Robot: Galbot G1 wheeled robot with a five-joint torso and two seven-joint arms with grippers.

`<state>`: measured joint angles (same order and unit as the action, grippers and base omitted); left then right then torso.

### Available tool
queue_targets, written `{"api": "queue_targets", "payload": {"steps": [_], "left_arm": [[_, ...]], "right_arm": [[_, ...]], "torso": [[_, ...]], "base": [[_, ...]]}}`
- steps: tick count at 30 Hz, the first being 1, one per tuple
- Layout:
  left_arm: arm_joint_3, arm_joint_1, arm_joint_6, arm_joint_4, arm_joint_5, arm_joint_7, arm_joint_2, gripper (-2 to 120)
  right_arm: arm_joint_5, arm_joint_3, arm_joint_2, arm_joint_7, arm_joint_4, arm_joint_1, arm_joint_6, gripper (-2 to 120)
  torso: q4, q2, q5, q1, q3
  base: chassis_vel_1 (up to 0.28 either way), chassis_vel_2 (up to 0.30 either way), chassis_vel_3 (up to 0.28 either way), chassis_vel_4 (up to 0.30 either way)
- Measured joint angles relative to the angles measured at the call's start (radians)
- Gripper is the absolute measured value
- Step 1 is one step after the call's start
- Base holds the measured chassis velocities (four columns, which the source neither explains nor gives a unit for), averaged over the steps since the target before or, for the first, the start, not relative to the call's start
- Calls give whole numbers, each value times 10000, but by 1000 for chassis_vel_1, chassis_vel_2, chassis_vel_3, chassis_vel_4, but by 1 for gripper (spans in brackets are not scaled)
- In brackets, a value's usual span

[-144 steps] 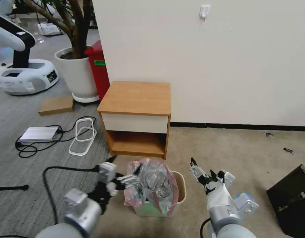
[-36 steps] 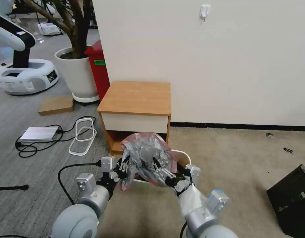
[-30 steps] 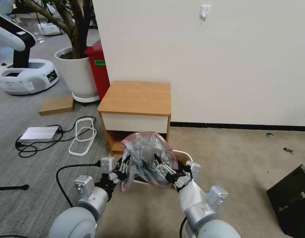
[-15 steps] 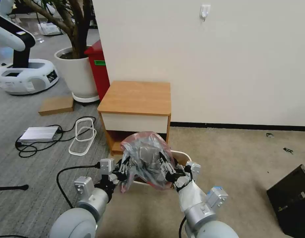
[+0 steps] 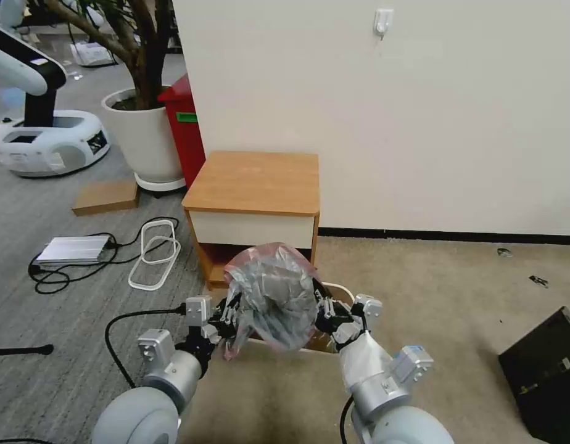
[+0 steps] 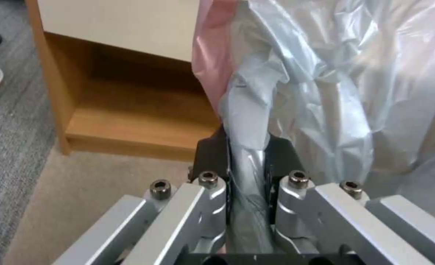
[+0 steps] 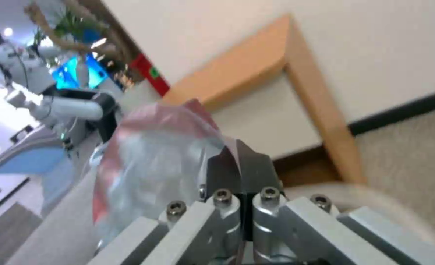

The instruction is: Pick up the garbage bag from the table and place it over the trash can.

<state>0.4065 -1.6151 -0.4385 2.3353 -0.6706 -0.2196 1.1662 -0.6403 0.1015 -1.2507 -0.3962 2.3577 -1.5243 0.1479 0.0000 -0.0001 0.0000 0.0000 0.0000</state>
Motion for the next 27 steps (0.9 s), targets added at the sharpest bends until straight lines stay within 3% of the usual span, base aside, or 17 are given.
{"api": "queue_targets", "payload": {"steps": [7,11,19,27], "left_arm": [[70,-136,-10,57,-19,209,12,9],[124,-183,-1,66,-170,370,126,9],[447,-24,-21,-239,-983,529,205,9],[623,433,-300,-645,-2222,295,304,9]], "right_arm": [[-1413,1279,610,-495,214,613,1084,0],[-2863,2262,1273,-1282,690,745,3070,0],[-4442,3161,1739,-2273,1184,396,3607,0],[-5461,3167,1680,-2462,1242,287,3660,0]], "torso": [[0,0,1,0,0],[1,0,1,0,0],[0,1,1,0,0],[0,1,0,0,0]], "base": [[0,0,0,0],[0,0,0,0],[0,0,0,0],[0,0,0,0]]}}
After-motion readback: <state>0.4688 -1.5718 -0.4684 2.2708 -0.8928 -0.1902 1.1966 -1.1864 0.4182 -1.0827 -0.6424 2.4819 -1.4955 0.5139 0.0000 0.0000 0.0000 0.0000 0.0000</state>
